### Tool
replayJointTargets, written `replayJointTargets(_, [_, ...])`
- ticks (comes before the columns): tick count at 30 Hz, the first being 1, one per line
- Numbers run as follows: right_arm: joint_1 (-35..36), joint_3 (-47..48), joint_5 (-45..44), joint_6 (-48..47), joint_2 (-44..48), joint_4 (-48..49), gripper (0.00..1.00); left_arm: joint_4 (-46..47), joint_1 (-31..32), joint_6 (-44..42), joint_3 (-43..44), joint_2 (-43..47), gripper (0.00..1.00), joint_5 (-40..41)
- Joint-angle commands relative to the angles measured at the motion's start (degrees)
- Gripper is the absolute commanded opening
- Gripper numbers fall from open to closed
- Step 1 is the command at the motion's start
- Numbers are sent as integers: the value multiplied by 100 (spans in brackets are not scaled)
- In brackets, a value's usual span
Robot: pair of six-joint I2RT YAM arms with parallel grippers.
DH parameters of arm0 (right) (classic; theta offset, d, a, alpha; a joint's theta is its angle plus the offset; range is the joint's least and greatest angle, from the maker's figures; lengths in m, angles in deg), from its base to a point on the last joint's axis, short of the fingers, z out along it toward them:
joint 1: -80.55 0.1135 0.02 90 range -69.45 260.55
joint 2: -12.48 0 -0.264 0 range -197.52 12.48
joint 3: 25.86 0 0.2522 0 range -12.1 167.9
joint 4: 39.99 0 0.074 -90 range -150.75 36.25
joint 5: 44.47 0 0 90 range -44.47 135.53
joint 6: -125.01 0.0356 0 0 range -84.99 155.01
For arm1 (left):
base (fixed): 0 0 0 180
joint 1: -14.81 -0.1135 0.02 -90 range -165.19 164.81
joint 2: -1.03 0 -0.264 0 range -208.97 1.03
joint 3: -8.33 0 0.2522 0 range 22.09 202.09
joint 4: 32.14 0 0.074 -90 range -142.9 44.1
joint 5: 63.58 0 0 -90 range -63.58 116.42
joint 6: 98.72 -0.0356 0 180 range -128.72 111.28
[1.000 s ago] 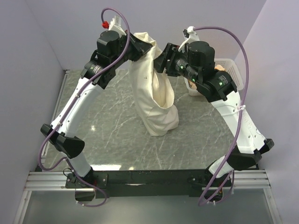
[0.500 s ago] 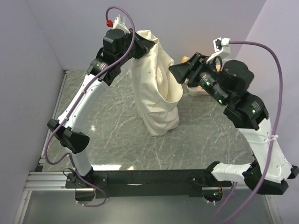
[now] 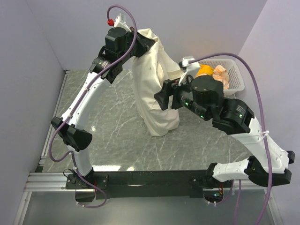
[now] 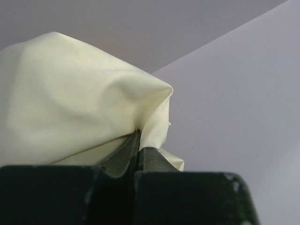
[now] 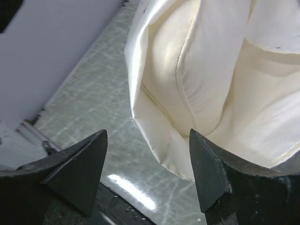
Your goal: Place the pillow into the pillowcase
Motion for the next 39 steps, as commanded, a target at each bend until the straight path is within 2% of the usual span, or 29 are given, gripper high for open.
replayJointTargets(1, [181, 433, -1018, -371, -389, -485, 77, -262, -31, -91, 104, -141, 1, -28])
replayJointTargets(4, [181, 706, -1458, -458, -723, -731, 71, -227, -92, -99, 104, -70, 1, -54])
replayJointTargets(5, [172, 915, -1511, -485, -802, -784, 58, -227, -144, -91, 112, -44, 1, -81])
replayJointTargets(7, [181, 1250, -1485, -599, -1092, -1038, 44, -157, -215, -91, 112, 35, 1, -125])
replayJointTargets(8, [181, 1756, -1598, -617, -1215, -1187, 16, -130, -293, -73, 104, 61, 1, -194])
replayJointTargets(9, [181, 2092, -2000, -609, -1512, -1563, 5, -104, -338, -82, 104, 140, 1, -239])
replayJointTargets(10, [172, 2435, -2265, -635, -1654, -1741, 0, -34, -390, -82, 86, 184, 1, -274])
replayJointTargets(11, [181, 3239, -2511, -670, -1777, -1864, 0, 2, -504, -91, 77, 246, 1, -309])
replayJointTargets(12, [172, 3699, -3053, -714, -1961, -1970, 0, 106, -557, -82, 25, 412, 1, -344])
replayJointTargets(13, [172, 4147, -3189, -923, -2024, -1910, 0, 238, -628, -82, -158, 535, 1, -379])
replayJointTargets(14, [181, 4587, -3251, -1073, -1851, -1370, 0, 448, -776, -56, -230, 658, 1, -371])
replayJointTargets(16, [181, 4155, -3409, -1520, -1316, -307, 0, 634, -926, -29, -388, 1010, 1, -301])
replayJointTargets(17, [172, 3308, -3314, -1618, -669, 325, 0, 844, -1066, -38, -415, 1115, 1, -292])
replayJointTargets(18, [181, 2960, -3096, -1637, -375, 1323, 0, 924, -1137, -38, -441, 1308, 1, -179])
replayJointTargets(19, [181, 2687, -2598, -1550, -138, 1699, 0, 1029, -1182, -47, -494, 1405, 1, -134])
replayJointTargets(21, [181, 2342, -2208, -1514, 181, 2323, 0, 1327, -1348, -82, -494, 1599, 1, -99])
replayJointTargets(25, [190, 2938, -1609, -1444, -134, 2309, 0, 1356, -1805, 58, 197, 1530, 1, -299])
replayJointTargets(28, [190, 3621, -1284, -1347, -468, 2248, 0, 1390, -2472, 488, 769, 1293, 1, -625])
replayJointTargets(30, [199, 3686, -1301, -1356, -610, 2326, 0, 1461, -2886, 840, 955, 1117, 1, -959])
replayJointTargets(31, [199, 3382, -1257, -1390, -575, 2466, 0, 1531, -2991, 919, 1069, 1073, 1, -1047])
replayJointTargets(34, [207, 2844, -959, -1277, -399, 3020, 0, 1899, -3422, 1148, 896, 1116, 1, -1354])
replayJointTargets(37, [347, 3174, -642, -1224, -644, 3091, 0, 2189, -3949, 1508, 781, 1178, 1, -1478])
replayJointTargets(39, [514, 3308, -536, -1503, -829, 3266, 0, 2804, -4380, 1982, 632, 1204, 1, -1723])
